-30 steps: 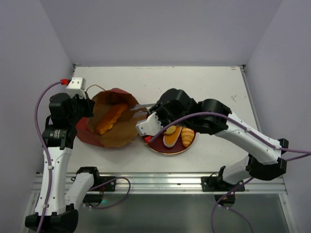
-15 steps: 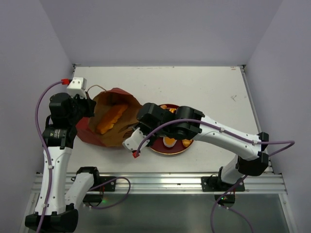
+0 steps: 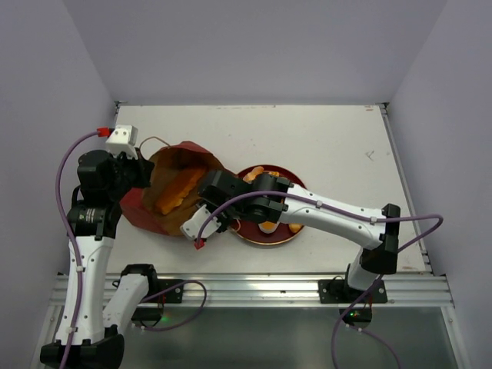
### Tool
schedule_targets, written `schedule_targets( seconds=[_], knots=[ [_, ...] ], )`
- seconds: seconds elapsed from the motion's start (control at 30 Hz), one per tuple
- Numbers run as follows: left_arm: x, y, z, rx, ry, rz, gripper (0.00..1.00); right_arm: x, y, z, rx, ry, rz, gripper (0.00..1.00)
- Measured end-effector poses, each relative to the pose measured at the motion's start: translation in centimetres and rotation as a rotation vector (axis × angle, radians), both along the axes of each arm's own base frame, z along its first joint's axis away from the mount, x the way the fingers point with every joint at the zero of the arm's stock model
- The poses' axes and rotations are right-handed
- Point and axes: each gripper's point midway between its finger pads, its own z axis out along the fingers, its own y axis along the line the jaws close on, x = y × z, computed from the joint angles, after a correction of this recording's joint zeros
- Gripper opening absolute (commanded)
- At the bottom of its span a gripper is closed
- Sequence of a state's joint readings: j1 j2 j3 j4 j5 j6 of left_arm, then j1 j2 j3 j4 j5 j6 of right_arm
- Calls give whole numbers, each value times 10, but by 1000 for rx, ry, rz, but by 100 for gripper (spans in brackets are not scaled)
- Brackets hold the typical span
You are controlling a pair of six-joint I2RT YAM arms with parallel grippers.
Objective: Take the fake bread out of the paper bag
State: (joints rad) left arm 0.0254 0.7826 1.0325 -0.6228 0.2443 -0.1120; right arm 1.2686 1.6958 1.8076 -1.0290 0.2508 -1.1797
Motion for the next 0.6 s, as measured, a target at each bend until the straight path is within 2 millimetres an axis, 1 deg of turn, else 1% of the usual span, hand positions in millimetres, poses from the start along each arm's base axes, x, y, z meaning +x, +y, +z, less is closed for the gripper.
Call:
schedule_targets(
  seconds=[0.2, 0.37, 0.6],
  knots=[
    [-1, -2, 0, -4, -1, -11, 0, 15, 14, -12, 4, -44, -32, 42],
    [-2, -3, 1, -8, -3, -18, 0, 30, 21, -23, -5, -116, -59, 42],
    [-3, -8, 2, -17, -6, -40, 0, 50, 35, -55, -64, -199, -92, 44]
  ],
)
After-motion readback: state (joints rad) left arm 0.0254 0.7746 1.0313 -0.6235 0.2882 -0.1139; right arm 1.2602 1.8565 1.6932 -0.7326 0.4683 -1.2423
